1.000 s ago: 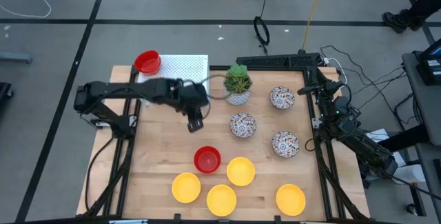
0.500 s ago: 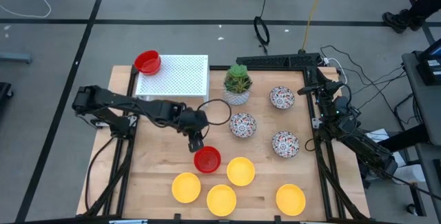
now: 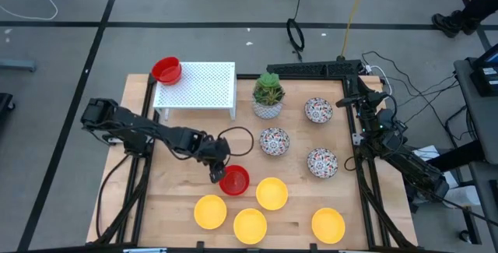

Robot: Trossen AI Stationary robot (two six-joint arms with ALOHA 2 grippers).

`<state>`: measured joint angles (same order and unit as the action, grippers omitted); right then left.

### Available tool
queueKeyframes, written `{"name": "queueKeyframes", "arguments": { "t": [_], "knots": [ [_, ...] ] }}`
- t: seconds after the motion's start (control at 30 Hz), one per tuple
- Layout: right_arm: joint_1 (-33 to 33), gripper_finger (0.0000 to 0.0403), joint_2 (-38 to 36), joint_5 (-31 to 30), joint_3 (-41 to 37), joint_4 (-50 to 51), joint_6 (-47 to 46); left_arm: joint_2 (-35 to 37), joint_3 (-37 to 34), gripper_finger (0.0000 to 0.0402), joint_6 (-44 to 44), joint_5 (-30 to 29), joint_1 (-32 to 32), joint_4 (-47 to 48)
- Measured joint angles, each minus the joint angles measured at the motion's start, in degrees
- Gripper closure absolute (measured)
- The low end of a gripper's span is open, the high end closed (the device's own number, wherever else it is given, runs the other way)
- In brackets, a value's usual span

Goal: Pick & Place Mini bowls
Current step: Stack the red bowl on the red bowls on the shelf

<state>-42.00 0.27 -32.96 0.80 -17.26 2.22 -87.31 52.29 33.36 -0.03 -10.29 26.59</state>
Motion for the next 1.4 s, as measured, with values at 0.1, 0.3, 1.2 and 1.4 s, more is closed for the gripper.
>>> {"name": "queueKeyframes", "arguments": {
  "t": [0.1,0.3,1.2,1.4],
  "knots": [
    [0.0,0.0286,0.0,0.0,0.0,0.0,0.0,0.0,-2.1,0.0245,0.0,-0.2,0.0,-3.3],
    [0.0,0.0286,0.0,0.0,0.0,0.0,0.0,-0.6,-2.7,0.0245,0.0,-2.0,0.0,-5.5],
    [0.0,0.0286,0.0,0.0,0.0,0.0,0.0,-9.1,-1.6,0.0386,1.4,2.4,2.5,-14.8],
    [0.0,0.0286,0.0,0.0,0.0,0.0,0.0,-6.6,2.9,0.0393,-1.4,2.0,6.1,-13.1]
  ]
}}
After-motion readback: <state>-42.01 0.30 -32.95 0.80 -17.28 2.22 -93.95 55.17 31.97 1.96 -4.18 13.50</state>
